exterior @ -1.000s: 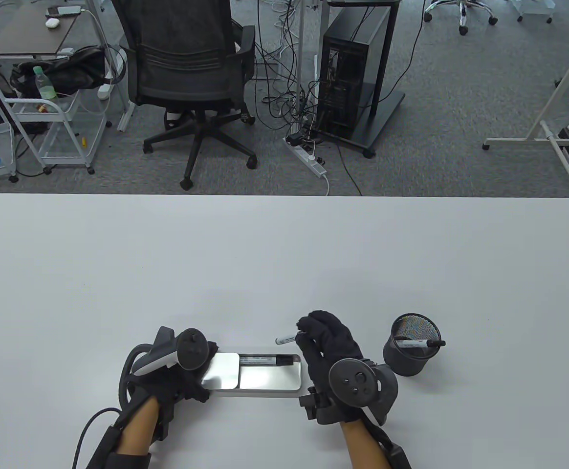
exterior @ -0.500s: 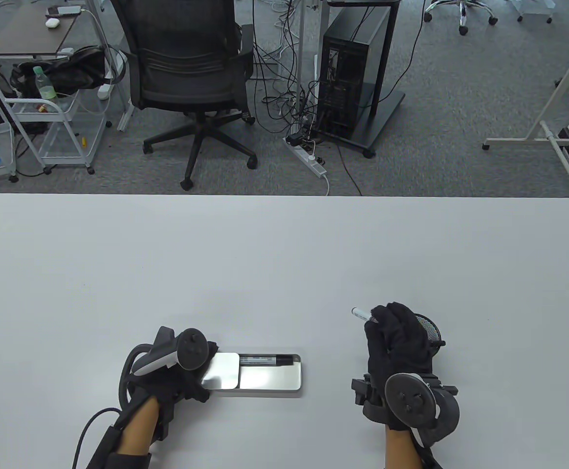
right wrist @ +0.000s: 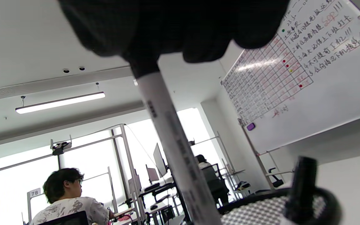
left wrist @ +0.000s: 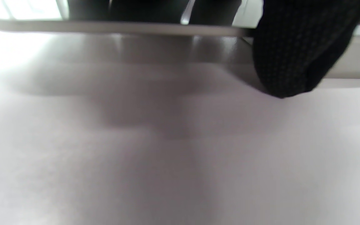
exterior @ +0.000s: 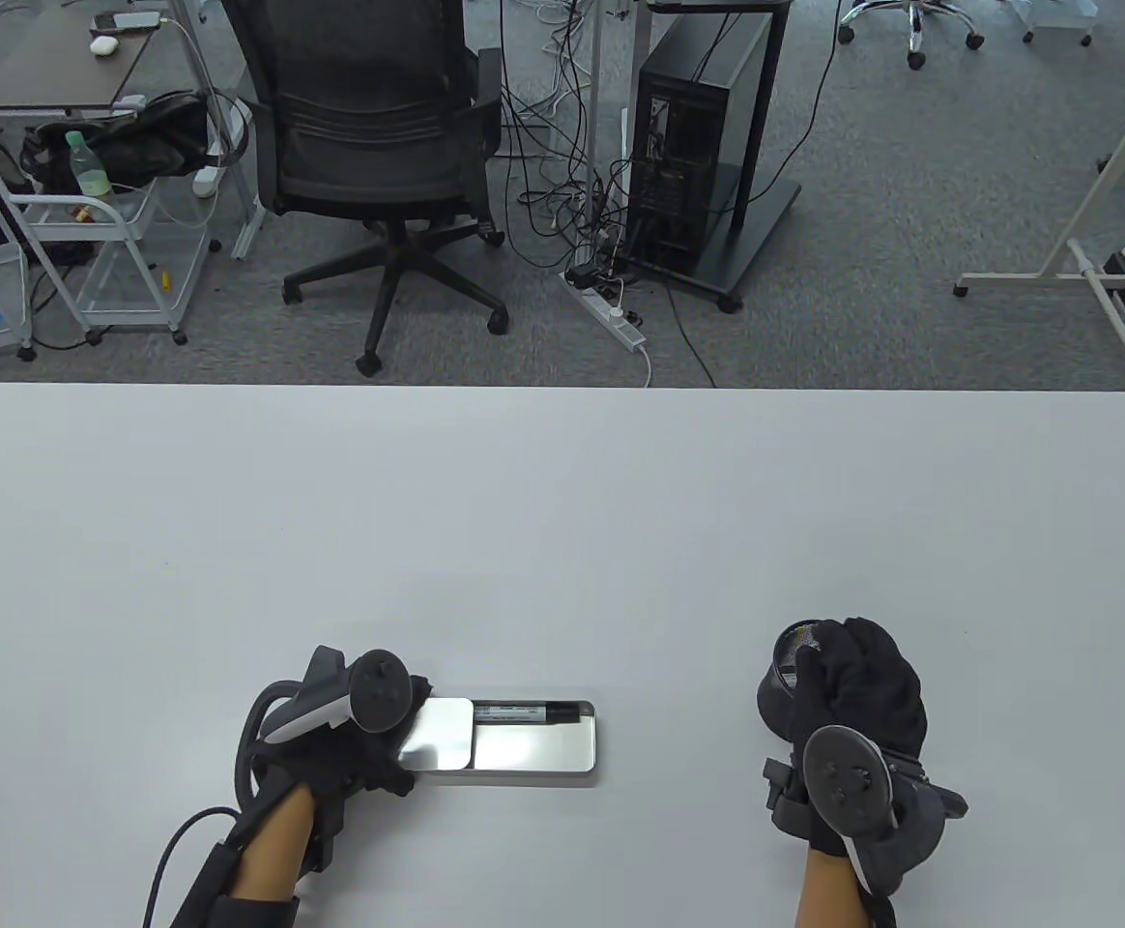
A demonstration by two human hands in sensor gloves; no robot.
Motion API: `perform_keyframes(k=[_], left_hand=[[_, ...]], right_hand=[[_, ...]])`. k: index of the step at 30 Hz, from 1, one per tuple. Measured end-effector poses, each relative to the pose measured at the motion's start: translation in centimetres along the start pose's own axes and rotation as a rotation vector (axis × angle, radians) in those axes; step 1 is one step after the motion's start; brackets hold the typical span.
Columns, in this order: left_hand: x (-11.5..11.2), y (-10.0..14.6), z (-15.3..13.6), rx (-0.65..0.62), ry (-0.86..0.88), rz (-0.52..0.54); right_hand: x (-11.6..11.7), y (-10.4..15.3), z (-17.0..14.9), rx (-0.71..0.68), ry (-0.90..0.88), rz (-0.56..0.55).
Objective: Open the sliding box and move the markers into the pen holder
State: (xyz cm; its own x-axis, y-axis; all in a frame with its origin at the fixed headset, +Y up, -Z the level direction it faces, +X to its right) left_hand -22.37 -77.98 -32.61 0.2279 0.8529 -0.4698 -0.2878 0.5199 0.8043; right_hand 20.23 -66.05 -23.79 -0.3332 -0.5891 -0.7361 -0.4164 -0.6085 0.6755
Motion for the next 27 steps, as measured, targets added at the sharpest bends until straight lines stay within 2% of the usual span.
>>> perform_keyframes(k=[12,27], left_hand=[[0.0,0.0,0.0,0.000,0.000,0.000],[0.0,0.0,0.0,0.000,0.000,0.000]], right_hand=[[3.0,0.5,-0.6,0.002,0.076,0.129],[5.5,1.2,-0.9,-0.025,0.191,0.225]])
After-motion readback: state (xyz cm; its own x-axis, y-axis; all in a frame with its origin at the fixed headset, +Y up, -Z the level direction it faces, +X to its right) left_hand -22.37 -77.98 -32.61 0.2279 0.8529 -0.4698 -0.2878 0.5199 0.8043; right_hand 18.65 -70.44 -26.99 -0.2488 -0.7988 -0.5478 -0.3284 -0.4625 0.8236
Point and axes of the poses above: the tracker on the back of each hand, its own z axis roughly to the thumb side, its own y axis roughly from the fingertips to the wrist, x = y × z, the point moved 1 cm from there along -y, roughly from the wrist to the fingertips, and after that the axes turned 11 degrees about -y, right-handed, at the moved point
